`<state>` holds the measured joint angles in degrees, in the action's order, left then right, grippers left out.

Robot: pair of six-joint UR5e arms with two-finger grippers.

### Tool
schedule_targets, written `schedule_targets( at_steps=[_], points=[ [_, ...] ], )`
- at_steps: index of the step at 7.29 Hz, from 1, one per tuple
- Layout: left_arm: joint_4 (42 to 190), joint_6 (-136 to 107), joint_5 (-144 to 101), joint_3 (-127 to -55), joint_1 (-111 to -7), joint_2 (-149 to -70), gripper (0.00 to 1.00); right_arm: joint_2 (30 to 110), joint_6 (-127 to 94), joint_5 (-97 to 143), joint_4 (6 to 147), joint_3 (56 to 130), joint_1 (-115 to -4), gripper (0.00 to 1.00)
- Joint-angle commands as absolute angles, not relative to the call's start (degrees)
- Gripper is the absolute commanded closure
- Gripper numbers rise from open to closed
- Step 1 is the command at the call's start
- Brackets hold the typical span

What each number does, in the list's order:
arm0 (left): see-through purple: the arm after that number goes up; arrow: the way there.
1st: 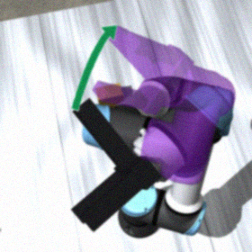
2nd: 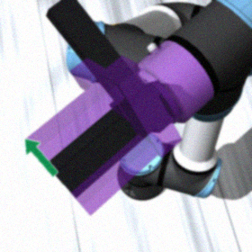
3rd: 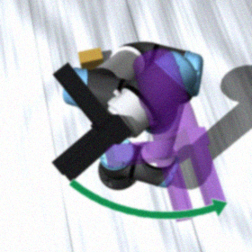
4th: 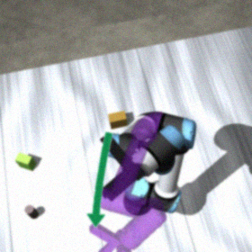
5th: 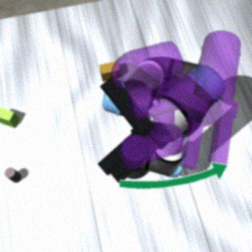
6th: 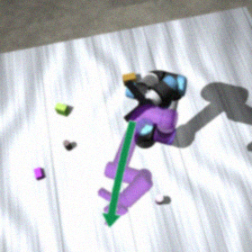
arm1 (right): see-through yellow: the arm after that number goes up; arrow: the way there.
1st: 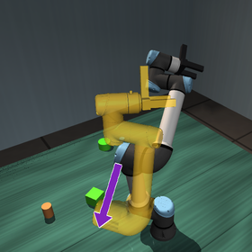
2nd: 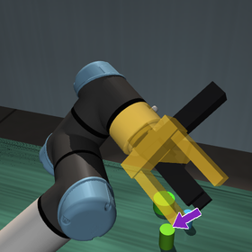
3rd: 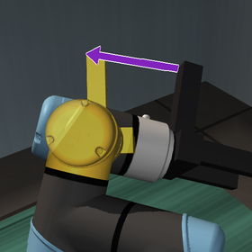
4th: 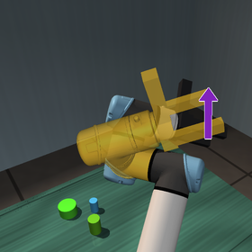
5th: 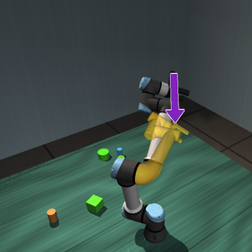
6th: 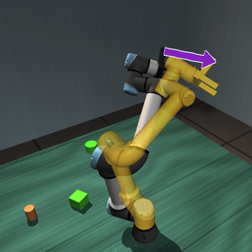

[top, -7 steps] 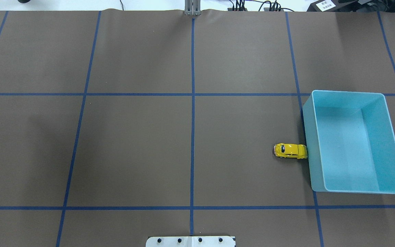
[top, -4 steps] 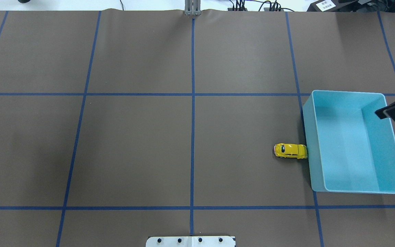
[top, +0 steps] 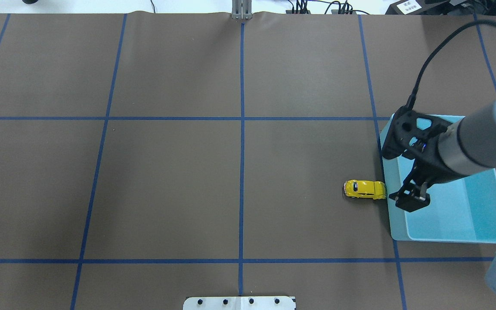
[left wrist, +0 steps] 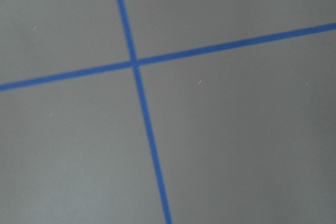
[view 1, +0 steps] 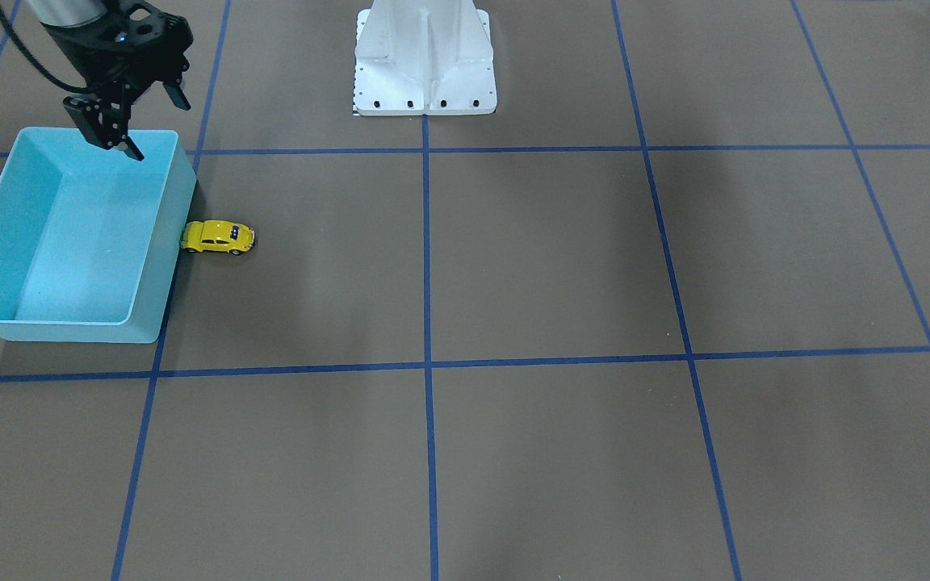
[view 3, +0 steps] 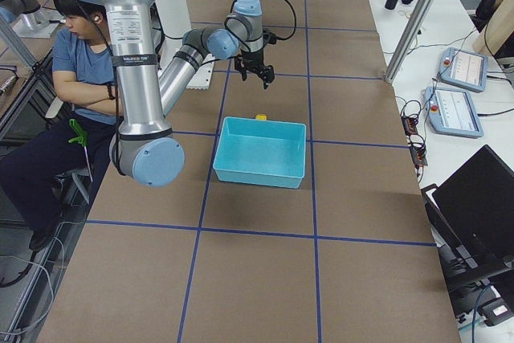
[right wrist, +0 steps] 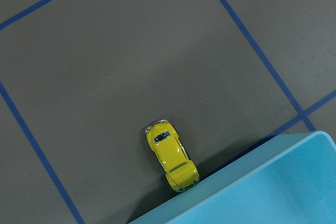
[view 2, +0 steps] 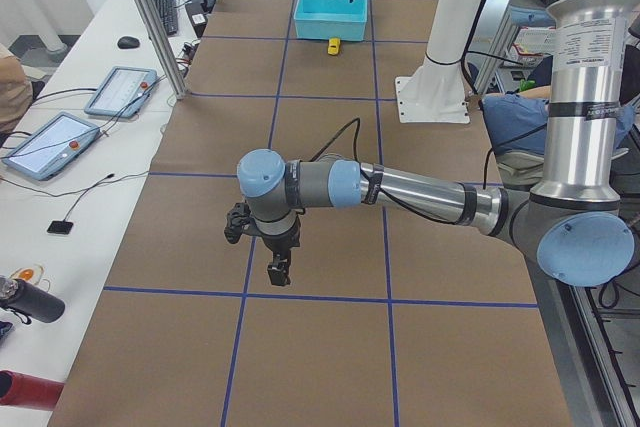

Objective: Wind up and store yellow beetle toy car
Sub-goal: 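Move the right gripper over the car stopped beside the bin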

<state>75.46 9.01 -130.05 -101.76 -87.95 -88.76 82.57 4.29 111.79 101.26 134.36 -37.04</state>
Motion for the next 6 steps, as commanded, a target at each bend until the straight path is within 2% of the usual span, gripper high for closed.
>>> schedule_targets(
  at_steps=[1,4,6],
  points=[
    [75.9,8.9,-129.1,-100.6,-88.2,-88.9,0.0,82.5,9.5,105.2,101.2,131.2,-29.5,0.0],
    [80.3,8.9,-129.4,-99.5,-88.4,-89.4,0.0,81.8,18.8,104.2,89.0,117.8,-30.2,0.0],
    [80.4,9.0,-129.5,-99.8,-88.6,-89.3,0.0,81.1,18.5,104.6,86.2,114.2,-31.5,0.0]
  ],
)
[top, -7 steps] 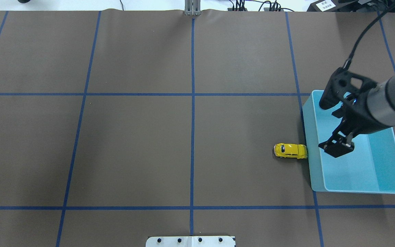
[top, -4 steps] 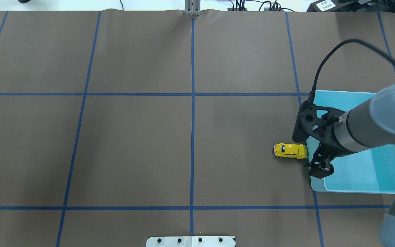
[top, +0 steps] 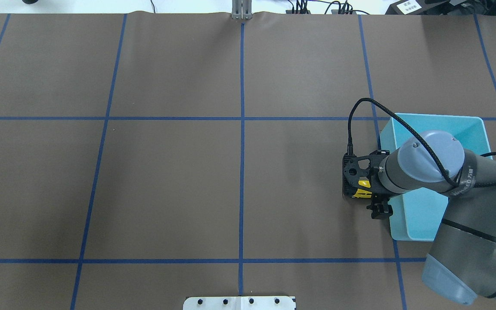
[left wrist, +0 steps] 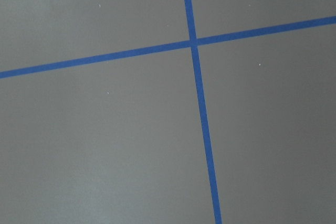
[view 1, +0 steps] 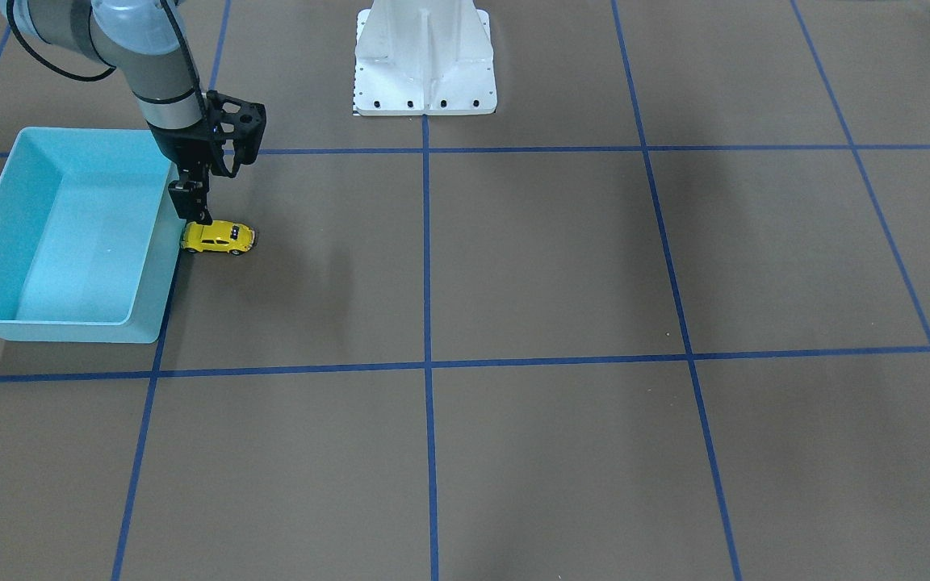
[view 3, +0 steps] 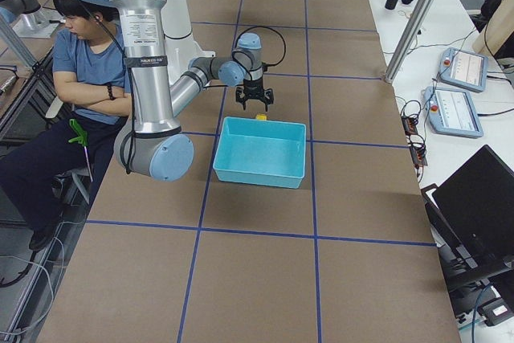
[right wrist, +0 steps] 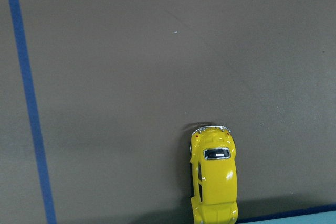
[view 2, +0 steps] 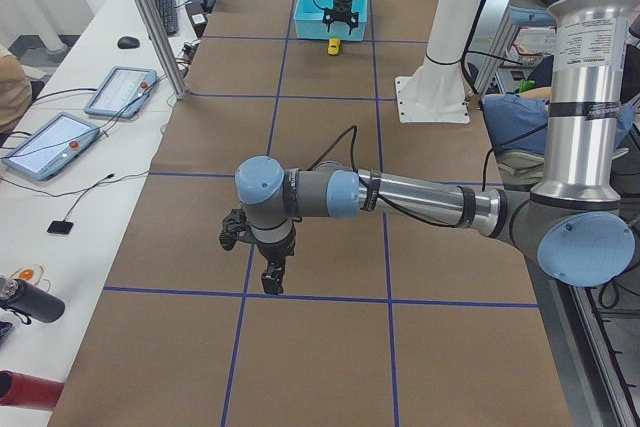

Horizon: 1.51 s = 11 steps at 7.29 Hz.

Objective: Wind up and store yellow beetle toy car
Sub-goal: 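Lower the right gripper, grasp the yellow car and lift it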

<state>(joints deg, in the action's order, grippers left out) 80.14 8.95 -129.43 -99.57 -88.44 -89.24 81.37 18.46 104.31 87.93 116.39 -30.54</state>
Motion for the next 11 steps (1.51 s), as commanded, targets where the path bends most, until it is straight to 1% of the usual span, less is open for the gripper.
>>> schedule_targets(
  at_steps=[1,10,11],
  points=[
    [80.4,9.0,-129.5,-99.7,-88.6,-89.2,0.0,80.9,18.5,104.8,86.1,113.5,-31.6,0.0],
    [80.4,9.1,-131.9,-99.7,-88.8,-88.8,0.0,79.1,17.9,104.7,85.2,108.3,-29.7,0.0],
    [80.4,9.1,-131.9,-99.8,-88.8,-88.8,0.0,79.1,17.9,104.6,85.1,108.3,-29.6,0.06]
  ],
)
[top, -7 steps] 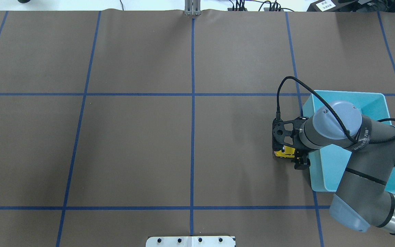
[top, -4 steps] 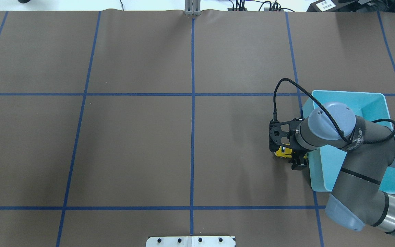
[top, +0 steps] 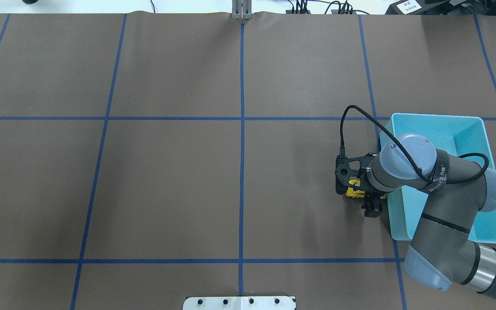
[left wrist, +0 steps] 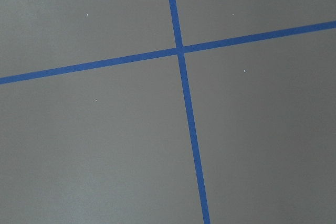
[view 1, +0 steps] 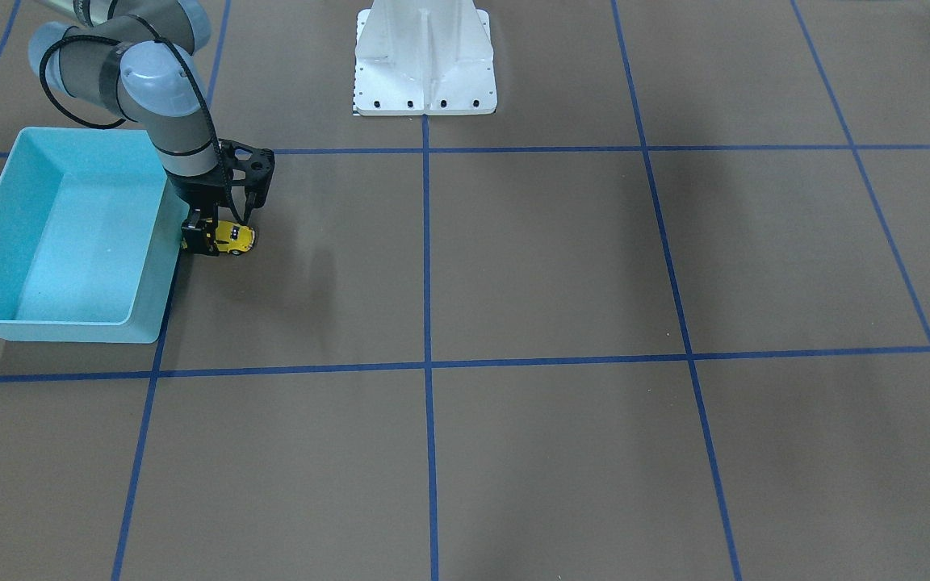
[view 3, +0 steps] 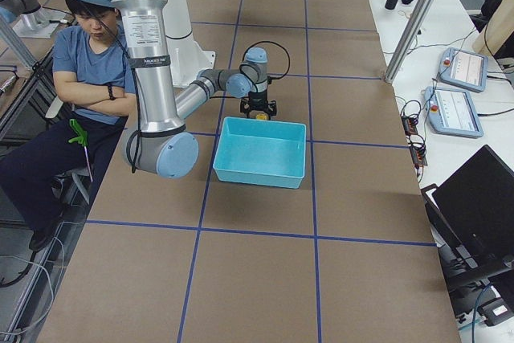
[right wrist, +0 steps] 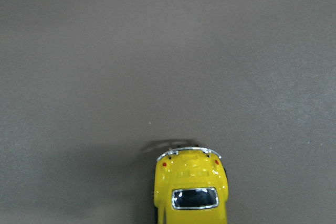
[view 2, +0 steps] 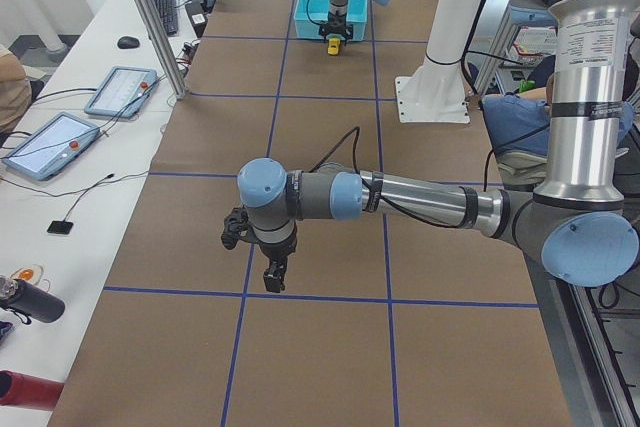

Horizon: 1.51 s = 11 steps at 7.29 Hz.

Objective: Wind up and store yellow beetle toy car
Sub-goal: 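Lower the right gripper, grasp the yellow car and lift it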

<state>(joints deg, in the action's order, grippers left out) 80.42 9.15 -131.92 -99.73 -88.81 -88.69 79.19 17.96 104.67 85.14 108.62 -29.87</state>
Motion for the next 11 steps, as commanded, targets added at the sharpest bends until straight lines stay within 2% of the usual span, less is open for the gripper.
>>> schedule_targets(
  at_steps=[1,2,5,8,9,11],
  points=[
    [80.4,9.1,-131.9,-99.7,-88.8,-88.8,0.0,79.1,18.0,104.7,85.0,108.6,-29.6,0.67],
    [80.4,9.1,-131.9,-99.7,-88.8,-88.7,0.0,79.1,17.7,104.7,85.0,109.2,-29.7,1.0],
    [80.4,9.1,-131.9,-99.6,-88.9,-88.4,0.0,77.2,14.7,105.1,86.5,111.9,-31.4,1.0],
    [80.4,9.1,-131.9,-99.5,-88.9,-88.4,0.0,66.4,15.0,111.2,100.5,117.3,-38.6,1.0],
    [80.4,9.1,-131.9,-99.6,-88.8,-88.4,0.0,66.7,16.8,111.7,102.9,119.8,-40.8,1.0],
    [80.4,9.1,-131.9,-99.5,-88.9,-88.4,0.0,73.8,26.7,113.8,103.0,124.7,-45.4,1.0]
  ],
)
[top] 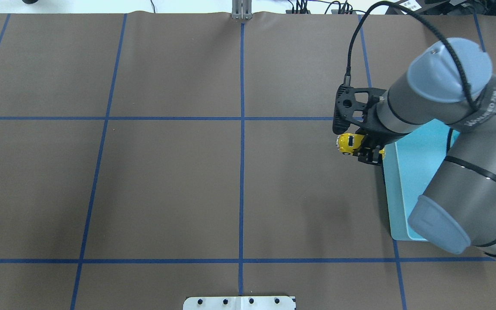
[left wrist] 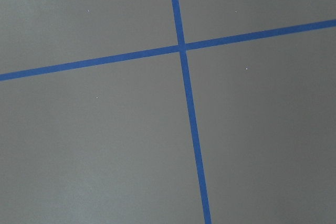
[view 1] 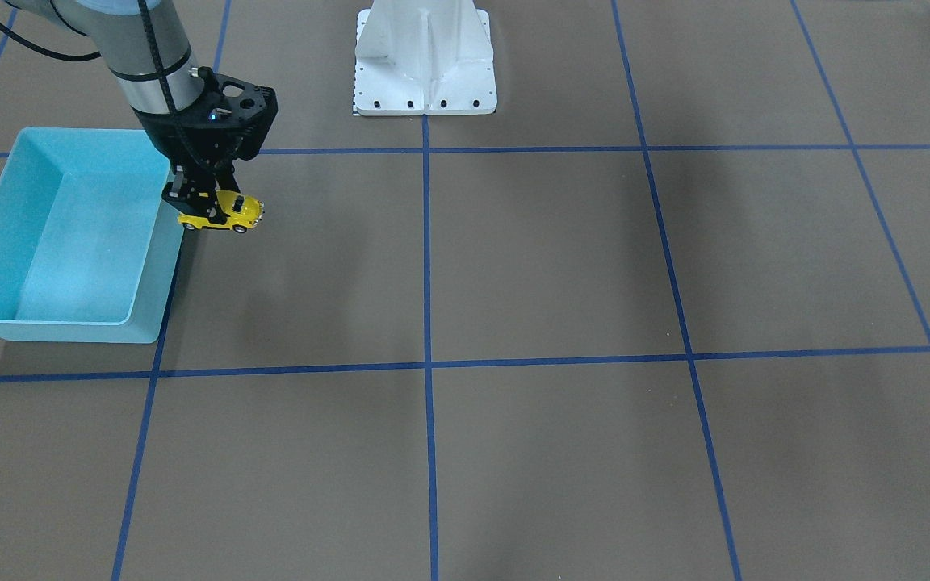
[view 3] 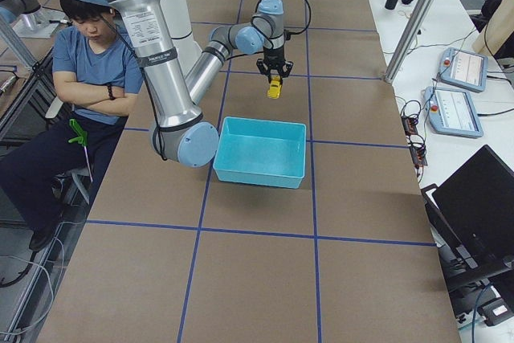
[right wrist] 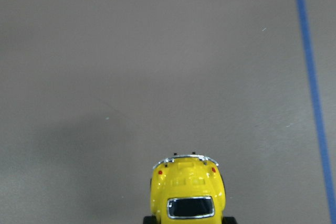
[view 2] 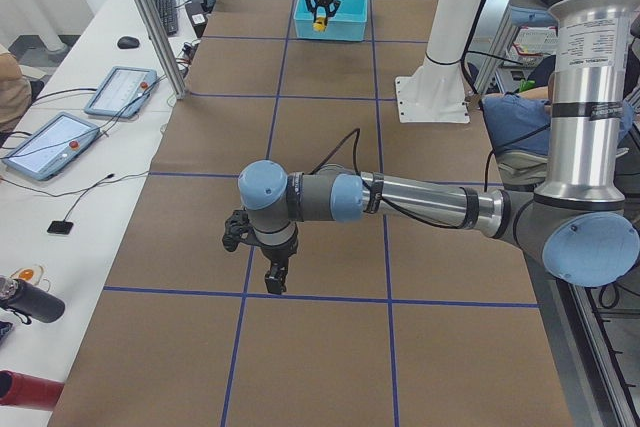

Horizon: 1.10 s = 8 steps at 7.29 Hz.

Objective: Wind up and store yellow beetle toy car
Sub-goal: 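Carry the car over the light-blue bin and open the right gripper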

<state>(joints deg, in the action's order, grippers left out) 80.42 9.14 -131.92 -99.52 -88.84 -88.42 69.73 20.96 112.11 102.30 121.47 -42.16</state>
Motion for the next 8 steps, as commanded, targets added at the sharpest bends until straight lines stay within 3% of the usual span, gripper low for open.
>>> schedule_targets(
  at_steps=[1,4,8],
  points=[
    [80.4,9.1,-131.9,-99.5,-88.9,-88.4,0.0,78.4,32.5,114.6,102.7,126.5,-48.5,1.0],
    [80.4,9.2,-131.9,-99.5,-88.9,-88.4,0.0,86.3,41.7,115.8,97.6,124.1,-52.1,1.0],
    [80.4,9.2,-131.9,-99.7,-88.9,-88.5,0.0,87.5,36.5,115.5,82.1,109.9,-48.8,1.0]
  ],
)
